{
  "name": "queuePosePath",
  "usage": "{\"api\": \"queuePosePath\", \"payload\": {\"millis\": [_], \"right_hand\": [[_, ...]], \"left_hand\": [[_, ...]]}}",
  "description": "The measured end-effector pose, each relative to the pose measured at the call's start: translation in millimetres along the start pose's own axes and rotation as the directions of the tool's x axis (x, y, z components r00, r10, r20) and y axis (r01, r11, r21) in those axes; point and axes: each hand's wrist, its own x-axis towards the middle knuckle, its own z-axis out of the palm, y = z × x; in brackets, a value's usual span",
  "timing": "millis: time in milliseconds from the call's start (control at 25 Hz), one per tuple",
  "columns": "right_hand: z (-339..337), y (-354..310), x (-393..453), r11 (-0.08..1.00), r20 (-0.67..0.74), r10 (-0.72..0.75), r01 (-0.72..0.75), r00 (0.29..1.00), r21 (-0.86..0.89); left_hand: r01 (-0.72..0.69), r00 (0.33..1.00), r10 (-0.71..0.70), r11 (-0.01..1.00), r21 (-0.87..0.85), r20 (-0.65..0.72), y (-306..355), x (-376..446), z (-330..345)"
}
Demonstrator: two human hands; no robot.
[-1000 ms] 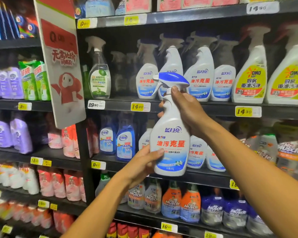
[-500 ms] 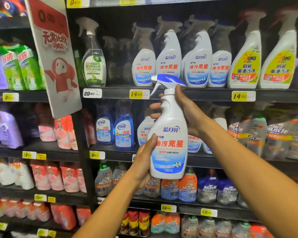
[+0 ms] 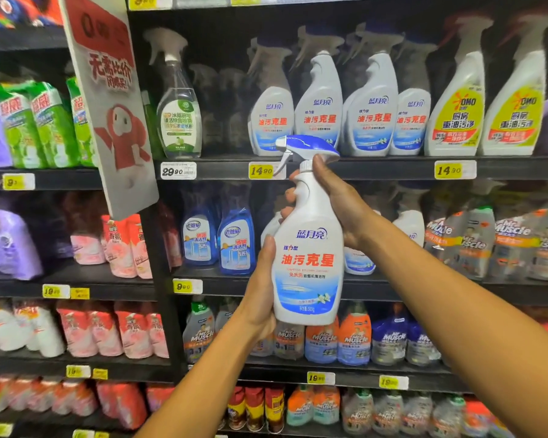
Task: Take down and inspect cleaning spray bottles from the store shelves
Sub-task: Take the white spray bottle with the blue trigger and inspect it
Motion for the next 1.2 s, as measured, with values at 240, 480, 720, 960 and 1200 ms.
{"api": "queuePosePath", "payload": {"millis": [240, 480, 720, 960, 1200], "right_hand": [[2.1, 2.5, 8.5, 0.998, -0.023, -0.019, 0.018, 1.0, -0.064], [5.0, 3.5, 12.7, 0.993, -0.03, -0.032, 0.029, 0.999, -0.111], [7.1, 1.9, 12.8, 0.991, -0.036, -0.057, 0.053, 0.998, -0.125], [16.8, 0.7, 13.2, 0.929, -0.162, -0.199, 0.134, 0.967, -0.345], [34.0, -1.9, 12.5, 0.889, -0.119, -0.234, 0.163, 0.965, -0.427]], "left_hand": [[-0.003, 1.0, 0.002, 0.999, 0.042, 0.018, 3.4, 3.0, -10.5], [-0.012, 1.0, 0.012, 1.0, 0.001, 0.023, 2.3, 6.9, -17.7], [-0.025, 1.0, 0.025, 0.999, -0.024, -0.003, -1.1, 10.7, -21.4], [-0.057, 0.995, 0.059, 0.998, 0.031, -0.077, -5.6, 18.2, -27.6], [0.143, 0.988, -0.143, 0.99, 0.005, -0.061, -3.2, 31.3, -27.8]]}}
